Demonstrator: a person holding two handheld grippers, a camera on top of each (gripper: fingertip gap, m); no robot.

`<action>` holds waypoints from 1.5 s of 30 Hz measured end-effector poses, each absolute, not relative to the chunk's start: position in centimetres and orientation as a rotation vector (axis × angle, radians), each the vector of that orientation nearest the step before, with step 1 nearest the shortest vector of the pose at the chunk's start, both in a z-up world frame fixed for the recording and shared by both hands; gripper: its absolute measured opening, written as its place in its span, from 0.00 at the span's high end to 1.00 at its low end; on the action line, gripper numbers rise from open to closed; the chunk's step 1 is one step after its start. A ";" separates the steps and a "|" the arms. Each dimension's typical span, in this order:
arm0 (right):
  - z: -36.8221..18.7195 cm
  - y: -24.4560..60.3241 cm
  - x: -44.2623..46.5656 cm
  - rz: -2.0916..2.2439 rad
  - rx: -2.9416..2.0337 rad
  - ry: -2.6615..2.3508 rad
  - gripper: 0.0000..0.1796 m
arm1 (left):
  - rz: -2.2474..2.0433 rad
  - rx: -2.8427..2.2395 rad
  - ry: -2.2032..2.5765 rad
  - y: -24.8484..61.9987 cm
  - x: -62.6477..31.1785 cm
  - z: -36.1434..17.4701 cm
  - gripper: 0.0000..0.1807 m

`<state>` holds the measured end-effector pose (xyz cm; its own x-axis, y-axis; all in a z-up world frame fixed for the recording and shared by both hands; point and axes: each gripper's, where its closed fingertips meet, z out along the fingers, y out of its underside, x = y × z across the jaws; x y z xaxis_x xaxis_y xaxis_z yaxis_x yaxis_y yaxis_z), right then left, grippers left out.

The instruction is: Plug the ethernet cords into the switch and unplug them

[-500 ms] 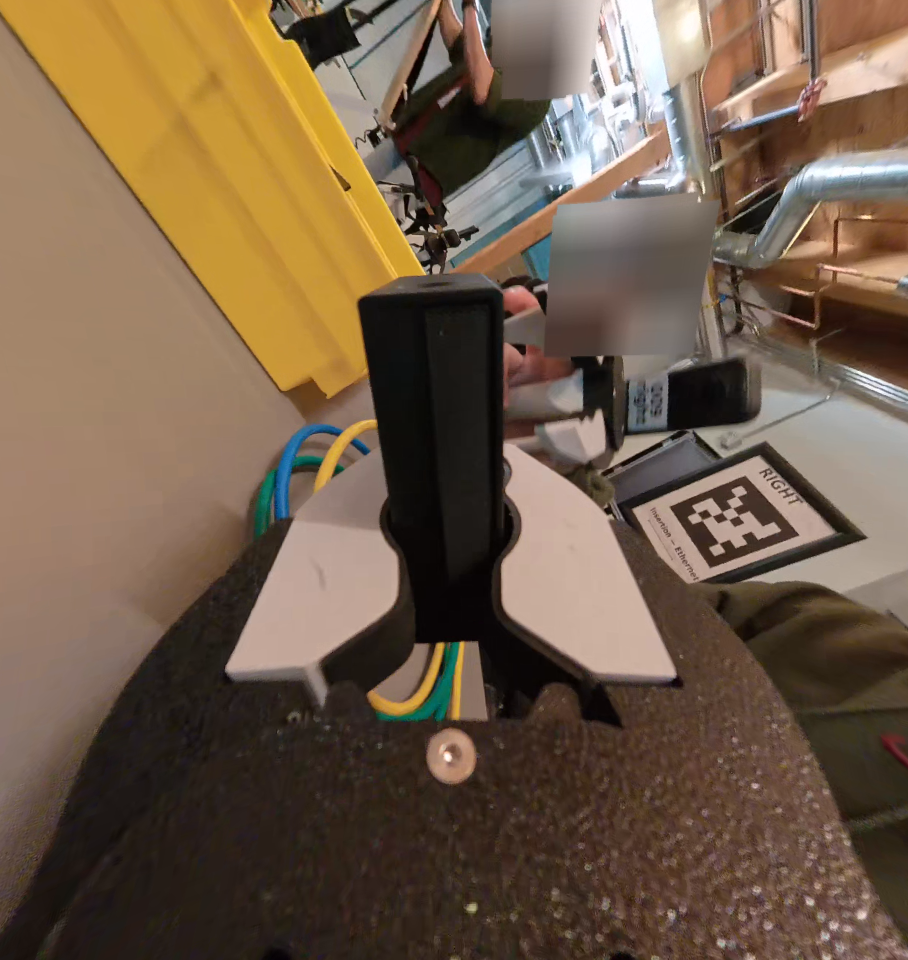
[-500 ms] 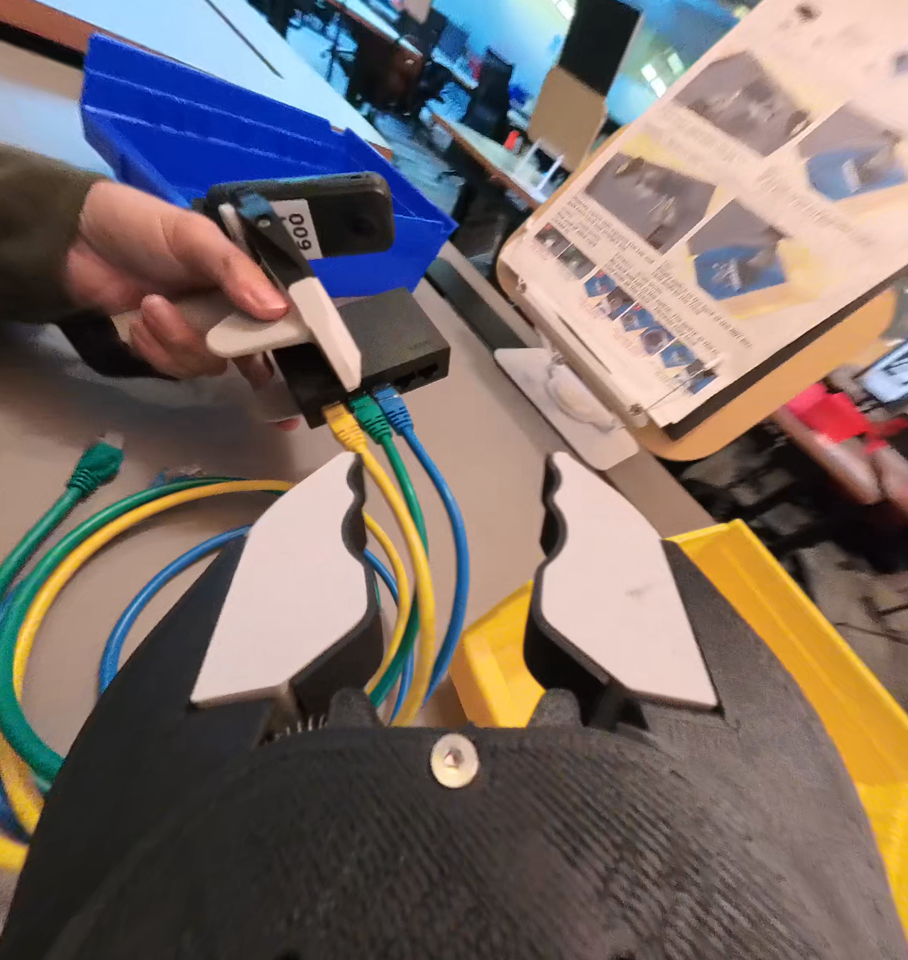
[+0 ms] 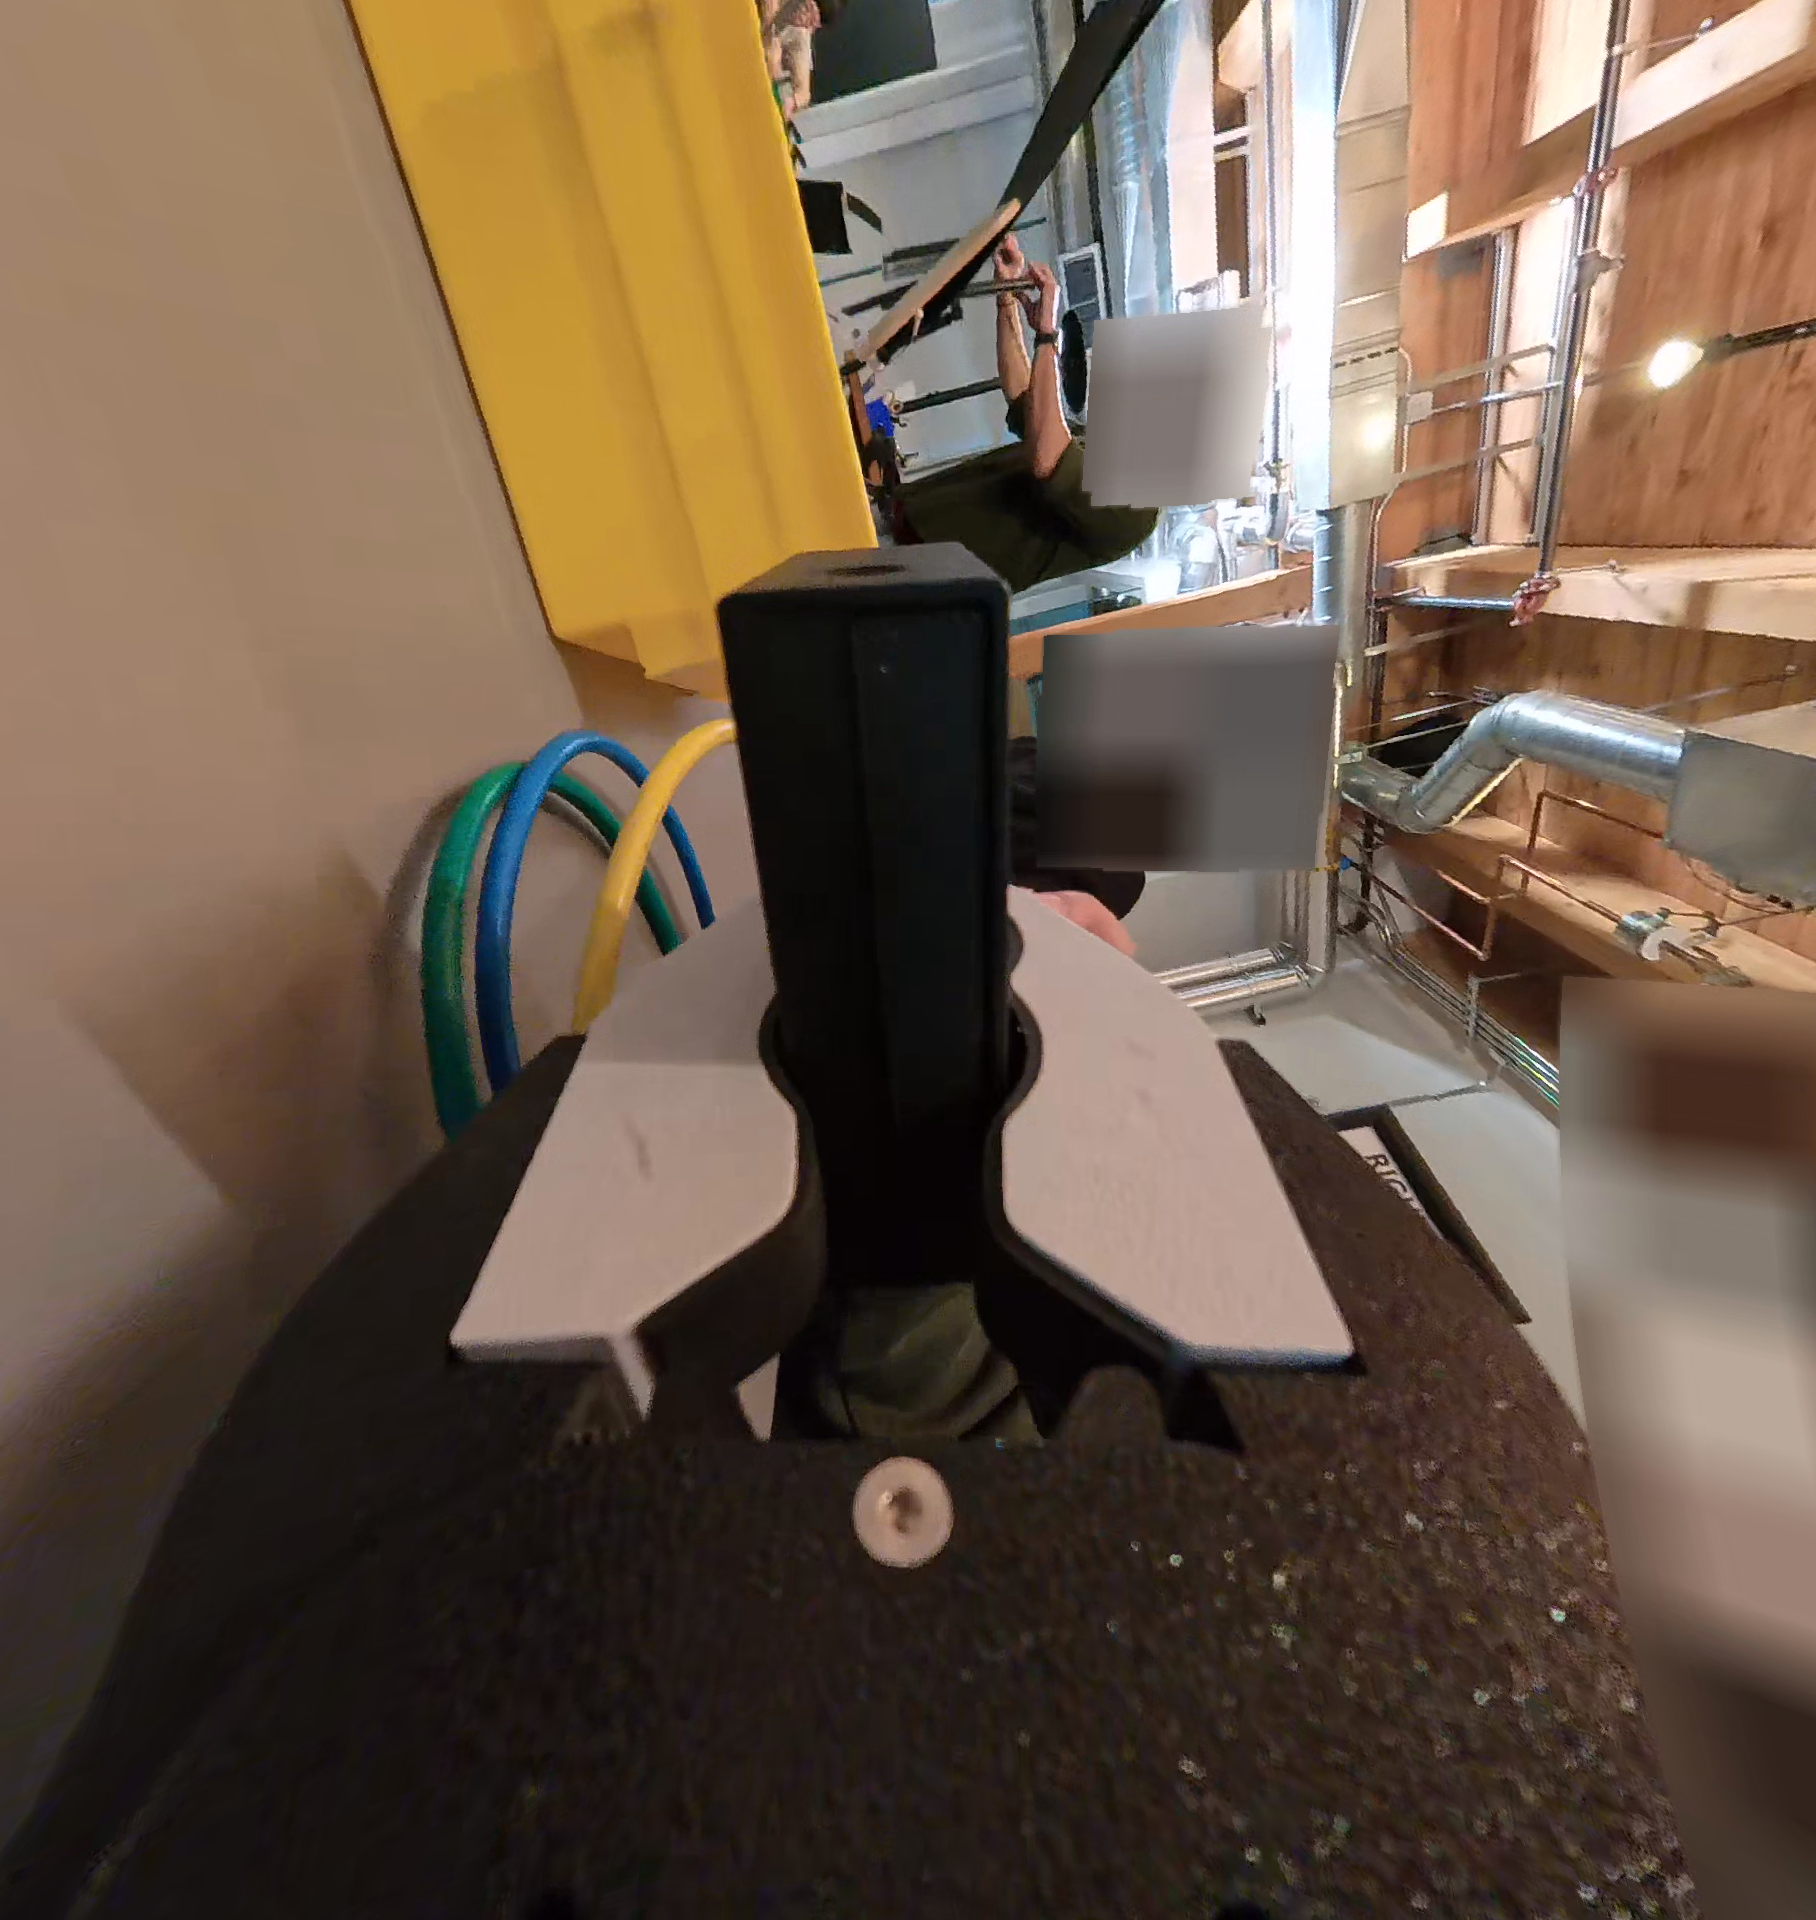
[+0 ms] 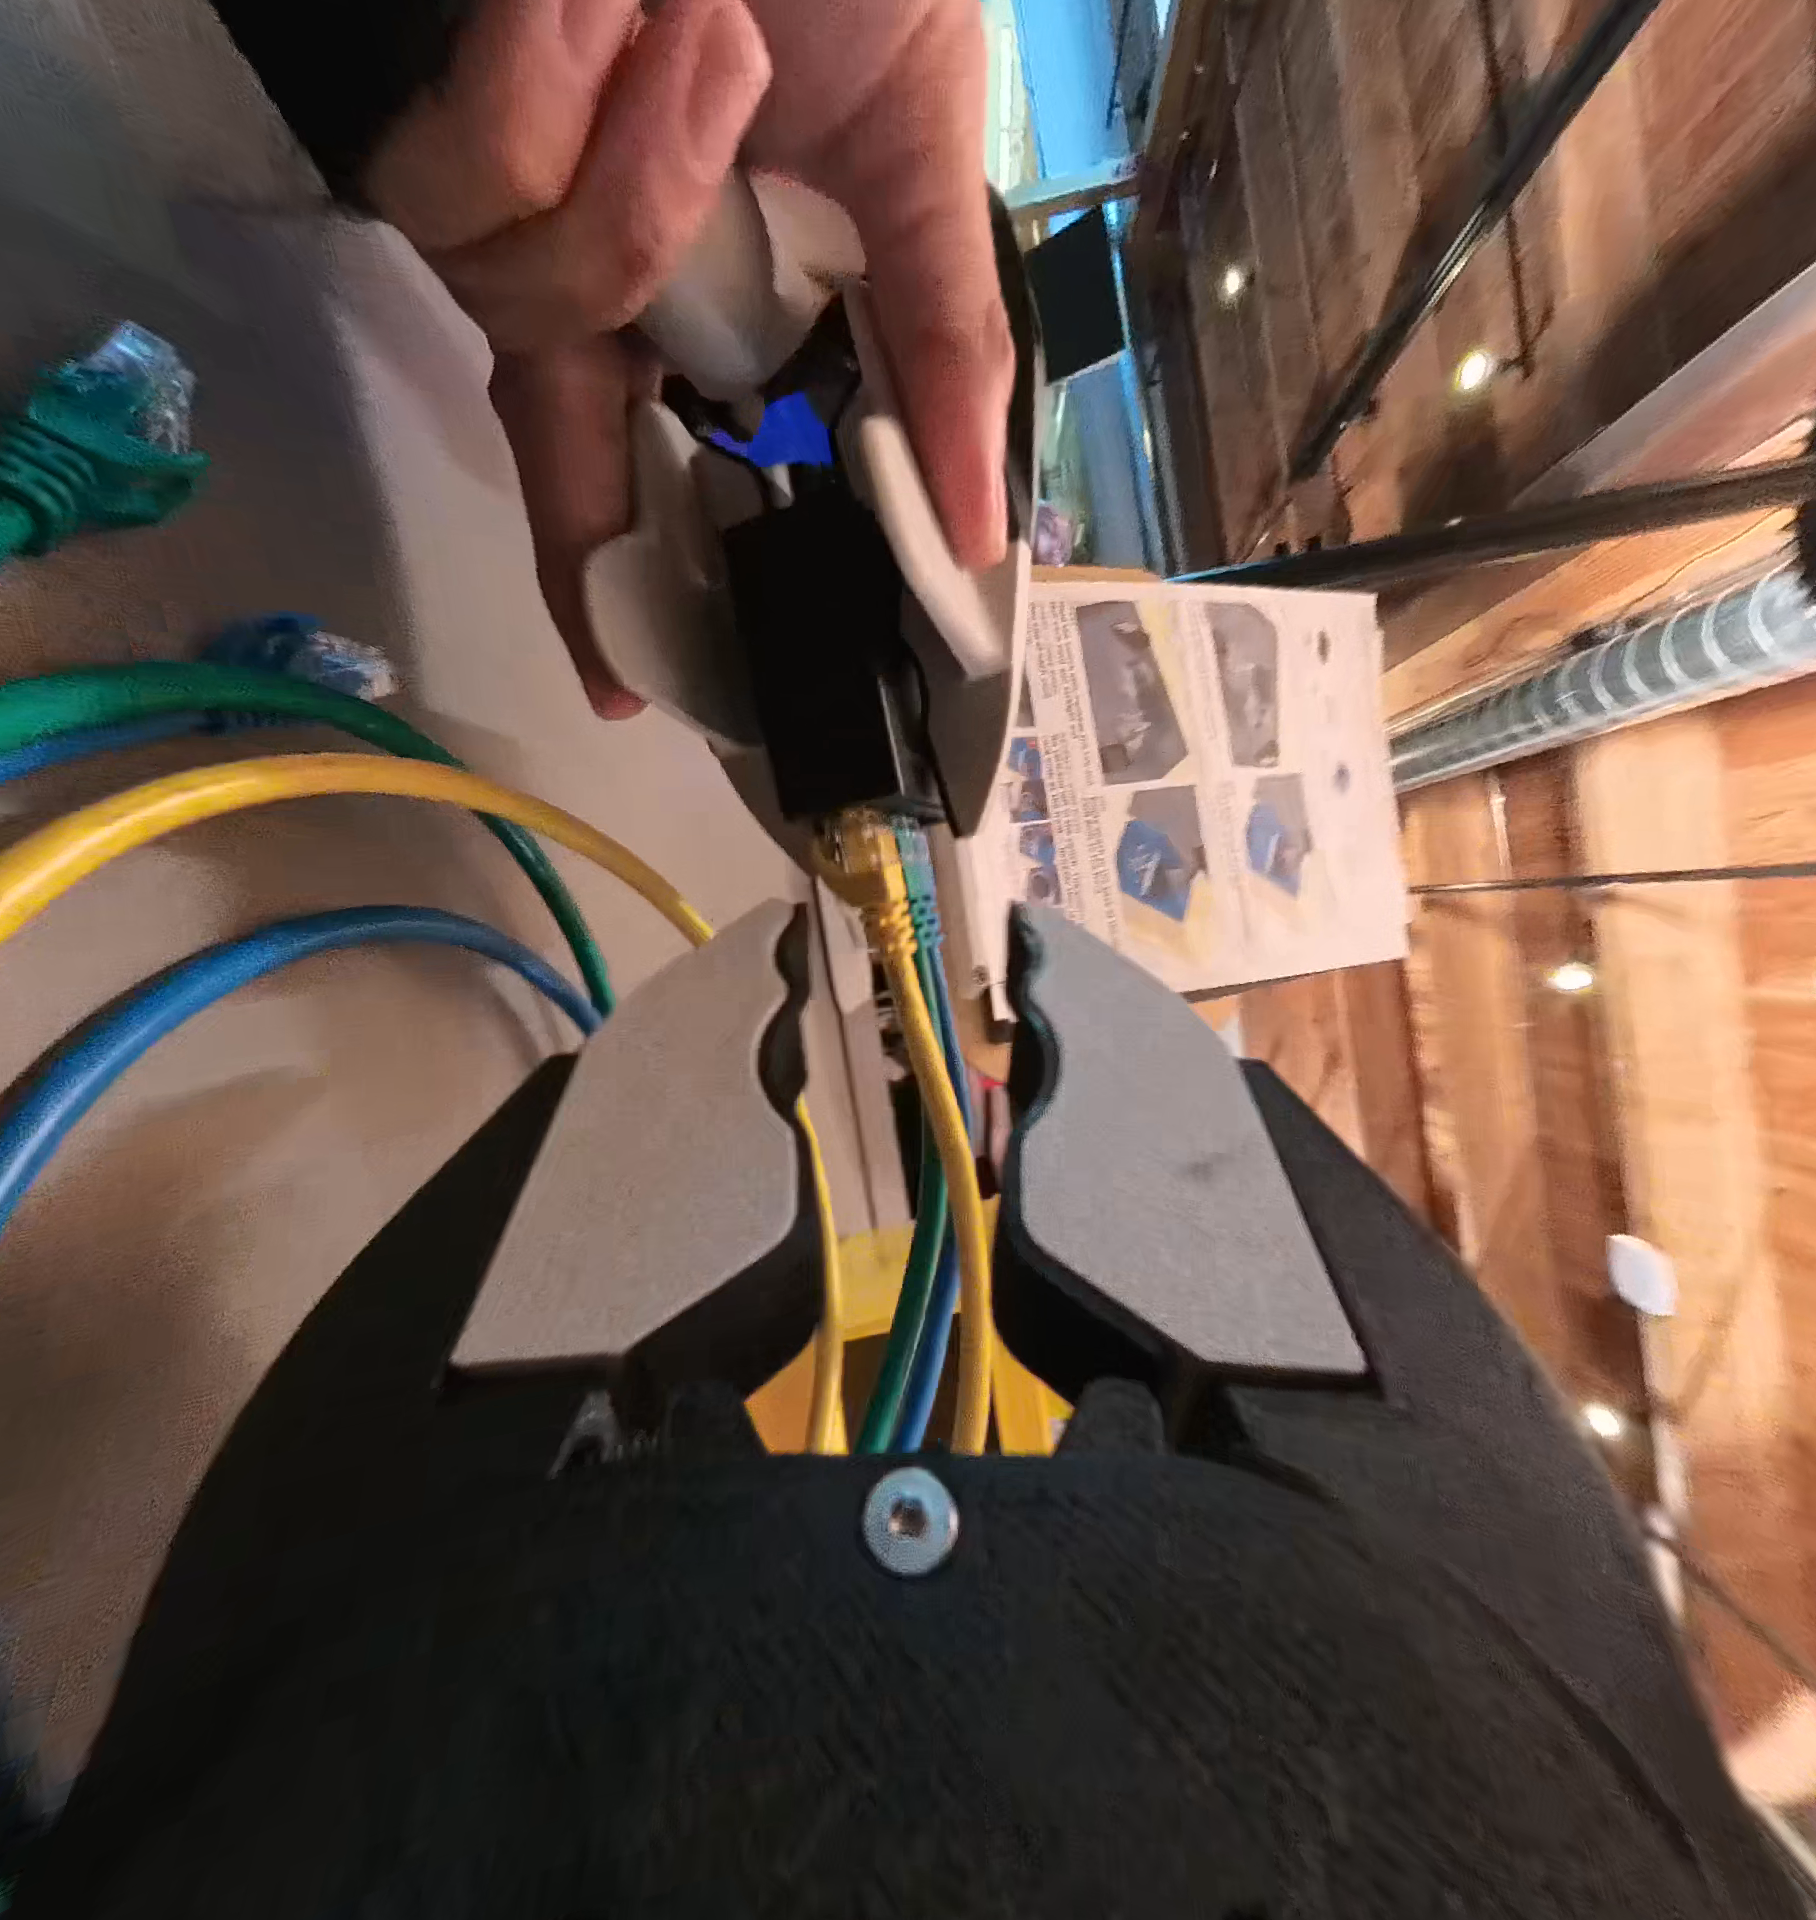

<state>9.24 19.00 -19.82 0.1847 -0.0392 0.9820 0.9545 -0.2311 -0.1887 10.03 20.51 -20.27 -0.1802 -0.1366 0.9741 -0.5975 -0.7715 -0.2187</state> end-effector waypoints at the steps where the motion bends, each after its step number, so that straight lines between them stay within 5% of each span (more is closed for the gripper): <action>1: -19.7 19.0 9.0 -1.261 -1.438 -0.945 0.86 | 2.027 1.769 -0.837 20.1 9.9 -20.1 0.83; 31: -19.8 21.4 7.7 -1.182 -1.505 -1.163 0.91 | 2.230 1.729 -0.822 21.0 8.2 -19.1 0.82; 34: -18.5 21.0 7.8 -1.032 -1.558 -0.985 0.84 | 2.230 1.765 -0.735 22.1 8.2 -19.8 0.83; 38: -12.5 18.3 11.2 -0.832 -1.442 -0.382 0.92 | 2.247 1.858 -0.761 23.8 7.9 -20.4 0.83; 45: -19.3 19.6 19.9 -0.983 -1.799 -0.196 1.00 | 2.258 1.872 -0.802 24.0 7.9 -20.4 0.83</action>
<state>19.90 19.56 -19.35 0.6520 -0.2993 0.6967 0.5434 -0.4564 -0.7046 7.92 24.03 -20.43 -0.2386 -0.2491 0.9386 -0.3985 -0.8563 -0.3285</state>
